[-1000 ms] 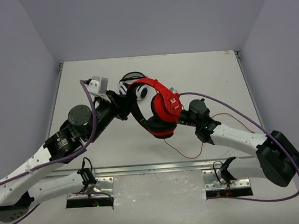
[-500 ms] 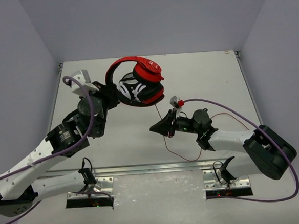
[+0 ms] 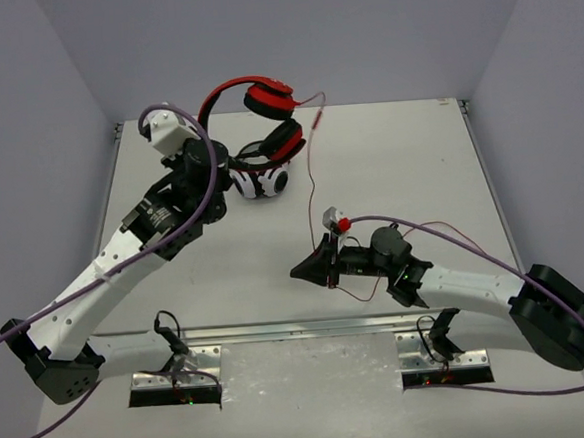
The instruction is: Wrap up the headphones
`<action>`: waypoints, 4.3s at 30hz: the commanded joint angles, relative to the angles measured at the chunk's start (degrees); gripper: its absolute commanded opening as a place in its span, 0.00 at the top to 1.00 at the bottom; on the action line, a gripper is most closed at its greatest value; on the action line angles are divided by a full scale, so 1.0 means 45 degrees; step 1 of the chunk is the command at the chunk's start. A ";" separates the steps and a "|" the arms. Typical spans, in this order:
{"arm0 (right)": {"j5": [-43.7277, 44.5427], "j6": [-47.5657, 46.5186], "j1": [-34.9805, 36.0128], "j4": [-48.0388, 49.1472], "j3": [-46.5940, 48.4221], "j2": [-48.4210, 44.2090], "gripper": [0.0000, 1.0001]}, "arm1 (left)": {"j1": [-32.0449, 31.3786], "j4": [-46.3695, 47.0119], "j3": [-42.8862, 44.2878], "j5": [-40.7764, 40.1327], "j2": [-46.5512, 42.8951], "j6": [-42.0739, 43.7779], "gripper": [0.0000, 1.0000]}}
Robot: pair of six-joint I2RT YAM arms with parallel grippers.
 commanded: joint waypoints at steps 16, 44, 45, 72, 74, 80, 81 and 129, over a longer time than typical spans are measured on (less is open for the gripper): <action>0.5622 -0.1059 0.0317 -0.6696 0.0090 -0.2414 0.08 | 0.1094 0.2051 -0.1207 0.2274 -0.2482 0.3564 1.00; 0.5501 -0.5359 0.0239 -0.9629 0.3449 -0.3081 0.50 | 0.1075 -0.2712 -0.1131 0.6058 -0.4241 0.4549 1.00; 0.5210 -0.5164 0.0239 -0.9492 0.3137 -0.3527 0.51 | 0.1075 -0.2868 -0.0995 0.5604 -0.4202 0.4412 1.00; 0.3449 -0.3151 -0.0210 -0.5311 0.0576 -0.2593 0.78 | 0.1075 -0.1891 -0.0486 0.4394 -0.3928 0.3689 1.00; 0.3488 -0.2821 -0.0229 -0.5370 0.0207 -0.3040 0.76 | 0.1075 -0.2263 -0.0330 0.3747 -0.3889 0.3494 1.00; 0.3371 -0.2213 -0.0210 -0.5116 -0.1064 -0.4156 0.90 | 0.1075 -0.2030 -0.0524 0.3157 -0.3831 0.3219 1.00; 0.3429 -0.2194 -0.0210 -0.5213 -0.1065 -0.4273 0.99 | 0.1075 -0.1971 -0.0679 0.3293 -0.3811 0.3219 1.00; 0.9367 -0.9910 -0.1048 -1.4355 0.8466 -0.2244 0.99 | -0.3320 0.0666 -0.5915 1.1206 -0.1857 0.9665 0.99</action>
